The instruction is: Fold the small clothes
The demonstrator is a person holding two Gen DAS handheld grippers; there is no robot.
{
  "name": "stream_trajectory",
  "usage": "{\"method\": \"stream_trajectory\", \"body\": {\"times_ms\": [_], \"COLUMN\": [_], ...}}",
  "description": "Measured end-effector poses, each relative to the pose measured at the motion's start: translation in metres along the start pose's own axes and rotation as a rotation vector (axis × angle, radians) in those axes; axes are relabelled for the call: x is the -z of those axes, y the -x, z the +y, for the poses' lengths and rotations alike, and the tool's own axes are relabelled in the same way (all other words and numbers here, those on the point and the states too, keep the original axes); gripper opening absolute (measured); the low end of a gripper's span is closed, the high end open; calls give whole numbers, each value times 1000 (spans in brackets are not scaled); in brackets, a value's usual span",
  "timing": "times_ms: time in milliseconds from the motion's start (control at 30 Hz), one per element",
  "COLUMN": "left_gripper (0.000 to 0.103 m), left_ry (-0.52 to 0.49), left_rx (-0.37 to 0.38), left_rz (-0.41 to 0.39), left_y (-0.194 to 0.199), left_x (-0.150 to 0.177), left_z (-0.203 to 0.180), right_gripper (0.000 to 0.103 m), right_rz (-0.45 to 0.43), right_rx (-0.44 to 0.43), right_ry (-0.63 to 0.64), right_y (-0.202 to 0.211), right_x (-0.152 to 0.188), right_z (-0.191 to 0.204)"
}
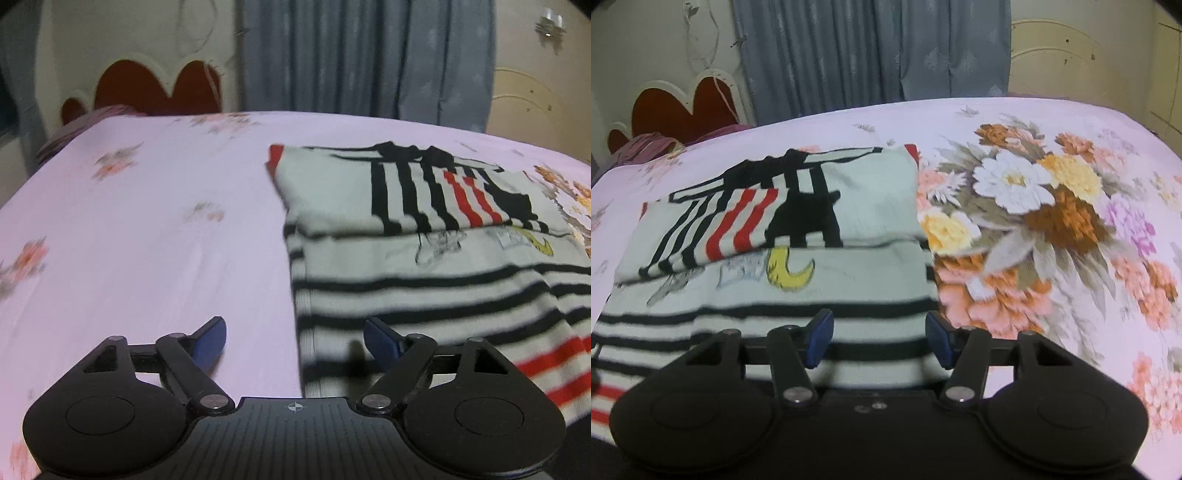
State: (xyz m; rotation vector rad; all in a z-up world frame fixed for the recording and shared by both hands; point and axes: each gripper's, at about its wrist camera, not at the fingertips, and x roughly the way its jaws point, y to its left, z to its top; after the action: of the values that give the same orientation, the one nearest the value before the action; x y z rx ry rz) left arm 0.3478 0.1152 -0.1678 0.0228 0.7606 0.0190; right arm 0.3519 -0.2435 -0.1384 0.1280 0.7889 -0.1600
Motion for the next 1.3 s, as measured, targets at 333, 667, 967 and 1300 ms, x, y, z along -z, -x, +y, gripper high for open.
{"method": "stream_trajectory", "body": {"times_ms": [333, 667, 967, 1300], "left_gripper": [57, 55, 37, 37], "left_ry": [131, 338, 461, 515], "left_rx": [19, 217, 353, 402], "left_rz": [68, 103, 139, 122], "left_y": [53, 69, 68, 42], "left_x": [62, 97, 117, 103], "left_z": [-10, -4, 6, 2], "right_gripper": [54, 54, 54, 48], "right_rz": [59, 125, 188, 201], "right_rx": [-135, -285, -487, -584], "right_ry": [-51, -200, -306, -451], "right_y": [33, 50, 54, 23], "right_x": [57, 106, 126, 115], "right_z": [-45, -73, -78, -85]}}
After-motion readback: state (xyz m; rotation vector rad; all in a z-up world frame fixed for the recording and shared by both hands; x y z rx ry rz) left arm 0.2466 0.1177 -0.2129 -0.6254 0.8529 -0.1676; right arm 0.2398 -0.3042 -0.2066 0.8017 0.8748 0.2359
